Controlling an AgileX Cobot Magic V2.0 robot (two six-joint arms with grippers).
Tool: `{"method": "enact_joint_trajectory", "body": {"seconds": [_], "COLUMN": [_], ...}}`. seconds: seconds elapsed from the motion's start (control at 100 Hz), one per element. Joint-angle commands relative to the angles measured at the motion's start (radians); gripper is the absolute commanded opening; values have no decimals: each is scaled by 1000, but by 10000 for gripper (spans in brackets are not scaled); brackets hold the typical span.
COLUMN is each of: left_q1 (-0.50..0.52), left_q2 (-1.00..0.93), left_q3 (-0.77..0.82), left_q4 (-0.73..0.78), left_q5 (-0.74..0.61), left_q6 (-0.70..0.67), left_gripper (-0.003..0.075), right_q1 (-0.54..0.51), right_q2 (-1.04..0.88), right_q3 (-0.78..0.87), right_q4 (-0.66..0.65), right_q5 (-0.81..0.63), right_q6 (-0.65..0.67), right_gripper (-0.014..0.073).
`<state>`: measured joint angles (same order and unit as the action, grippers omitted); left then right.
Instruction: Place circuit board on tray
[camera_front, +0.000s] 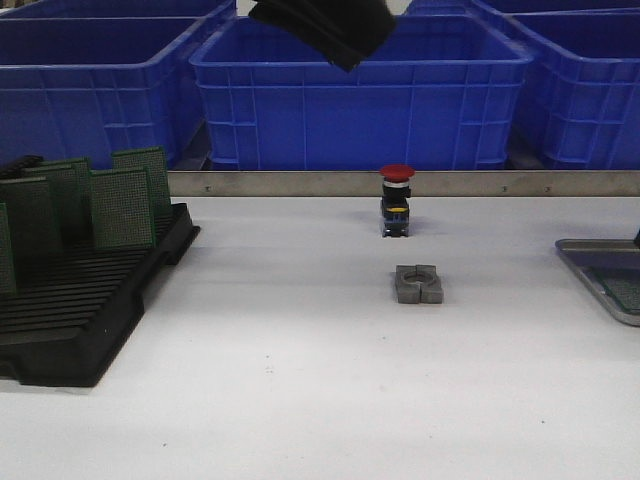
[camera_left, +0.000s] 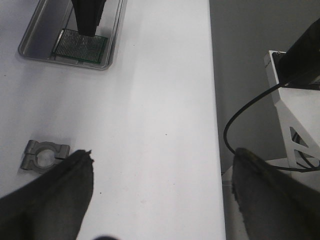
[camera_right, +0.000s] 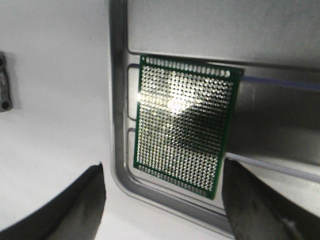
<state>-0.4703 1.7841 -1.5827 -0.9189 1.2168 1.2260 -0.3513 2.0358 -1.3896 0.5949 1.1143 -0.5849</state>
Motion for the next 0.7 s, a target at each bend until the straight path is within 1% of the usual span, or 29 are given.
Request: {"method": "enact_joint_trajectory", "body": {"seconds": [0.0,0.22,0.32,0.46,0.54,0.69], "left_q1": [-7,-3,20,87,130,190], "left_q2": [-55,-55,-55,-55,-55,-52], "left_q3": [-27,-29,-62,-136,-170,-178], "left_q4": [-66,-63,-14,119,231,414], "left_q5": [51,49,58,58,58,51], "left_q6": [-5,-5,-5,-5,-5,-5], "left_gripper": [537,536,536,536,536,536], "right_q1": [-5,-5,-5,-5,-5,-5], "right_q2": [-69,-69,-69,-69,-69,-69], "right_q3": [-30,-32,-32,-32,-32,-32], "right_q4": [18,18,18,18,18,18], "right_q5": [9,17,17,17,17,13], "right_q6": [0,0,0,0,0,0], "right_gripper": [520,520,520,520,520,520]}}
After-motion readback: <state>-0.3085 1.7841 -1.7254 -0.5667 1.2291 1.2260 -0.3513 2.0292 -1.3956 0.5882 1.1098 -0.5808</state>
